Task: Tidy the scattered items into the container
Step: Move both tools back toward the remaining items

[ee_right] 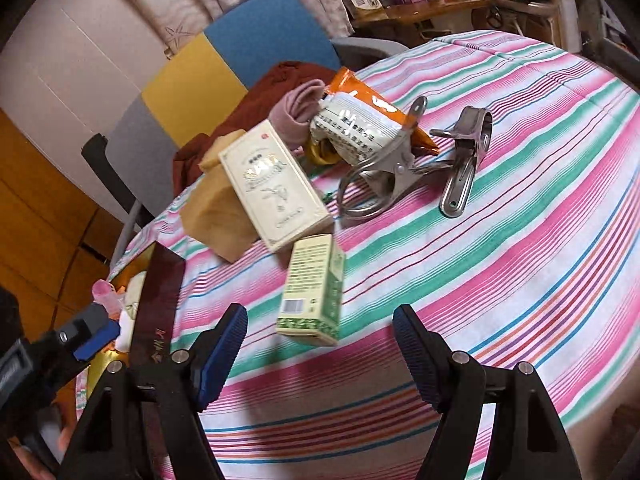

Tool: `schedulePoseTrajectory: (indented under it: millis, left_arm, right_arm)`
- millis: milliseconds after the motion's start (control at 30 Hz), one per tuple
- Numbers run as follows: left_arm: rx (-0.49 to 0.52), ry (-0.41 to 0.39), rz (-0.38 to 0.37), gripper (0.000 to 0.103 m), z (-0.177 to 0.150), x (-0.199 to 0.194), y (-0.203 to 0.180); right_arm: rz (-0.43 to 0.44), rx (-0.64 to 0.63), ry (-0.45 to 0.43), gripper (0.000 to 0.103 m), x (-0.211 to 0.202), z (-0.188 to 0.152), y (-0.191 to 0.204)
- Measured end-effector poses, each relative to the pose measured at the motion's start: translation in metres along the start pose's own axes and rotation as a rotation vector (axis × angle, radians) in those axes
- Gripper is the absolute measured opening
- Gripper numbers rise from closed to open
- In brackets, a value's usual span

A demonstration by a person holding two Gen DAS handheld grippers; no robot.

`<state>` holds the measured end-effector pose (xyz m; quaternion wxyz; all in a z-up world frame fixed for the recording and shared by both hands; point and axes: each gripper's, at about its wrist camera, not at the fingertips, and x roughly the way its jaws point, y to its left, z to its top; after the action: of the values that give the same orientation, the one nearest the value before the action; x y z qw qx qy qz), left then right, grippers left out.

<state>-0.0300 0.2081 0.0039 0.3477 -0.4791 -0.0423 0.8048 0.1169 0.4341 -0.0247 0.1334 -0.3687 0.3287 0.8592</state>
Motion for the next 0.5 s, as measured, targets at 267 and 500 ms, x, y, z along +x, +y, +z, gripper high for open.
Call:
schedulePoseTrajectory:
  millis: [267,500]
  left_arm:
    - [0.154,0.16,-0.041,0.069,-0.019,0.065,-0.066]
    - [0.224,0.203,0.0,0.069,-0.015,0.114,-0.1]
  right_arm:
    - [-0.105,0.058,-0.093,0.085,-0.028,0.016,-0.045]
    - [-0.127,0.194,-0.167,0.087,-0.042,0.053,-0.092]
